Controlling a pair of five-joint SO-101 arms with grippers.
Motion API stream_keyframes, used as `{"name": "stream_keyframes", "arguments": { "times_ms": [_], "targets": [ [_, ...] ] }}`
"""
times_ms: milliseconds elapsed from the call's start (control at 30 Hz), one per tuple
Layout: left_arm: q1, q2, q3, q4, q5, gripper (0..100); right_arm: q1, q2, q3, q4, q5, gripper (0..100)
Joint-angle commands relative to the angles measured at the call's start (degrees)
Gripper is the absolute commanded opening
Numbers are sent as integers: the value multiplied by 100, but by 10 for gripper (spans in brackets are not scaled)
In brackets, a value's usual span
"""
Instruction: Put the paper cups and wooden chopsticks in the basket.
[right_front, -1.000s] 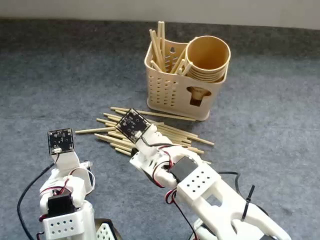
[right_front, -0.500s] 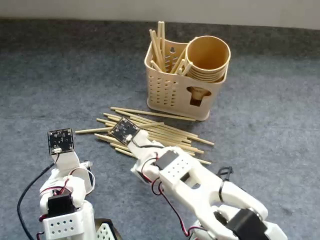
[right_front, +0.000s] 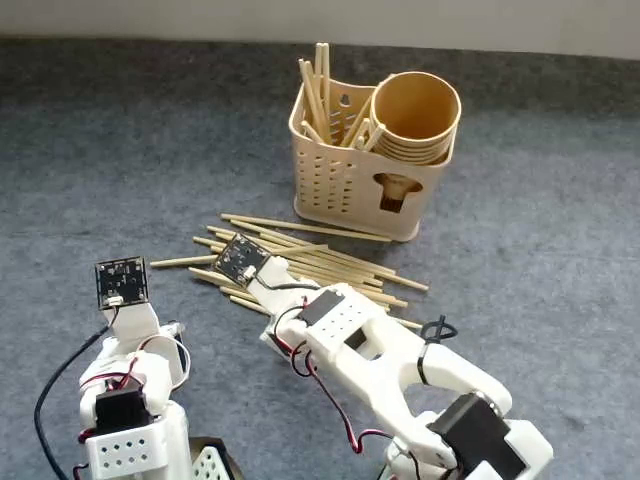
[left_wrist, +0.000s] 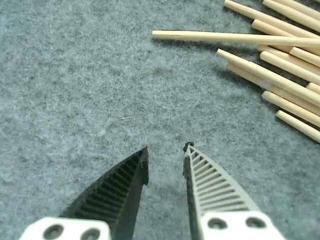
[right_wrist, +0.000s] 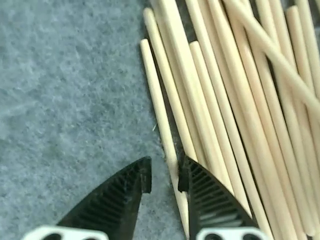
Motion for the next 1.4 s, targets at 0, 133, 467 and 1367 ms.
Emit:
{"name": "stream_keyframes", "arguments": {
  "times_ms": [0,133,467,1367],
  "targets": [
    [-31,13,119,18,-9,130,119,4,-233,48,70,94],
    [-31,13,119,18,-9,130,242,57,-251,48,79,94],
    [-31,13,119,18,-9,130,224,708,-848,769,79,0],
    [-31,13,119,18,-9,130,567,-2237,-1710,1525,-1662,6]
  ]
}}
